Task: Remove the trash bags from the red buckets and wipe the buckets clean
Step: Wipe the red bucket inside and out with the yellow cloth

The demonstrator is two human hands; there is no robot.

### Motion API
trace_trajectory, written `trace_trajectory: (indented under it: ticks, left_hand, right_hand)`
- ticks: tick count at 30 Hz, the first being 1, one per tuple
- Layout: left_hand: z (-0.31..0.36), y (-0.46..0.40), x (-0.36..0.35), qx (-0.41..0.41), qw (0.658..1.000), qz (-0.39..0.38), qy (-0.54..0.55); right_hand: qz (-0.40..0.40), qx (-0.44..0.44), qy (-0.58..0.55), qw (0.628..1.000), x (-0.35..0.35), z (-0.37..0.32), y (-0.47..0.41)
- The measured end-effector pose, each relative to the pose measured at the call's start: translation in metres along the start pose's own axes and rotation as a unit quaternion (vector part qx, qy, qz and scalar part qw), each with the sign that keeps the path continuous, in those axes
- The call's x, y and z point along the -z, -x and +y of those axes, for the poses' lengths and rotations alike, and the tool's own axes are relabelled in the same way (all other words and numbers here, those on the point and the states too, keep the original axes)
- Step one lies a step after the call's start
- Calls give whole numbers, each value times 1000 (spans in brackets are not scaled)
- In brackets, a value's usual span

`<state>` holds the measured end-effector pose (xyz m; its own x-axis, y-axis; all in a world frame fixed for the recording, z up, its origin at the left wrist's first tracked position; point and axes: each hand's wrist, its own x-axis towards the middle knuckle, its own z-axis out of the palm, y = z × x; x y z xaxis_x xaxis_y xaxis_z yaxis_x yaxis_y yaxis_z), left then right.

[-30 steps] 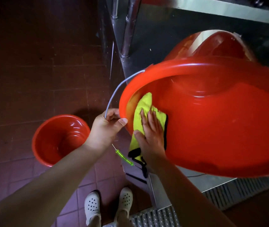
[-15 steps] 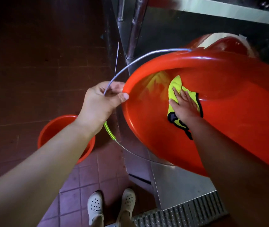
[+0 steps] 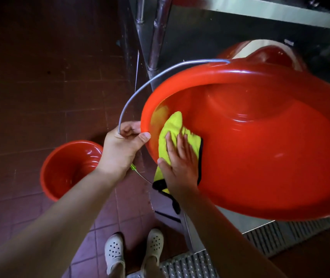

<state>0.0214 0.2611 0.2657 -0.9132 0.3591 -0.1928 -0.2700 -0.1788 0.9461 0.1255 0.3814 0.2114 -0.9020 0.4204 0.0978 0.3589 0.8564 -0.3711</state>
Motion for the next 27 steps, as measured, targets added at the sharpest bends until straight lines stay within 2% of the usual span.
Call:
trace_trajectory:
  ticks: [5, 8, 11, 13, 16, 20, 24, 27]
  left_hand:
    - [14, -9, 0, -39, 996, -64, -51]
    - [30, -22, 4, -51, 990, -102, -81]
    - [45, -32, 5, -55, 987, -123, -84]
    - [48, -33, 1, -62, 989, -114, -69]
    - [37, -31, -4, -54, 997, -53, -25]
    - [-8, -9, 1, 29, 998, 24, 54]
    - [-46, 21, -13, 115, 989, -7, 90]
    - [-49, 21, -18, 113, 987, -21, 108]
  right_hand:
    - [-23, 16, -56, 998, 13, 25, -16]
    - [-24, -20, 25, 999, 24, 61, -48]
    - [-106, -117, 110, 981, 44, 104, -90]
    - [-156, -180, 136, 962, 56, 122, -110]
    - [-186, -196, 159, 950, 55, 125, -120]
    - [-178, -200, 154, 951, 52, 123, -119]
    - [-144, -214, 101, 961, 42, 111, -109]
    - [-61, -159, 76, 982, 27, 83, -74]
